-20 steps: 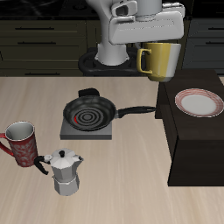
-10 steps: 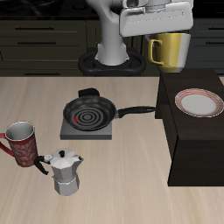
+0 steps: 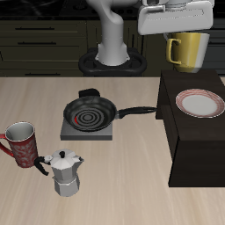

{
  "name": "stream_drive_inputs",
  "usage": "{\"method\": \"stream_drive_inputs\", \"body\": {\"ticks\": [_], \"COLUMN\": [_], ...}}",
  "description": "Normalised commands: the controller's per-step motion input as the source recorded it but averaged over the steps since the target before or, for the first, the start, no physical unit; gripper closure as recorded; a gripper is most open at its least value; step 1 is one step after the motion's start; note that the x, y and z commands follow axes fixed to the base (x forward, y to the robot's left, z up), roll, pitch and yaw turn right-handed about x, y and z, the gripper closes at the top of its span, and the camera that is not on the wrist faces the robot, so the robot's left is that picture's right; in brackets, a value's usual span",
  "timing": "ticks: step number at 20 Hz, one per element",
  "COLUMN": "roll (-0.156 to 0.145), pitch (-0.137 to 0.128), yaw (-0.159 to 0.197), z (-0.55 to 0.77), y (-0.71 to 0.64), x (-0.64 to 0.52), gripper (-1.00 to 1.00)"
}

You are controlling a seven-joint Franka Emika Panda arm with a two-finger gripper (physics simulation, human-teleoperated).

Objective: Place the white and yellow mug on the plate

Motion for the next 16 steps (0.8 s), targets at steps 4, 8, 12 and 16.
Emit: {"method": "stream_drive_inputs", "body": {"ticks": [4,8,12,16], "roll": [0.033,-0.003,0.017,-0.022], "pitch": [0.025,0.050,0.022,0.028], "yaw": [0.021,-0.018,0.017,-0.015], "z": [0.12,-0.02,-0.08,-0.02], "y": [0.31,0.33,0.20,0.05], "x": [0.07,0.12,0.07,0.25], "gripper": [1.00,1.00,1.00,1.00]}}
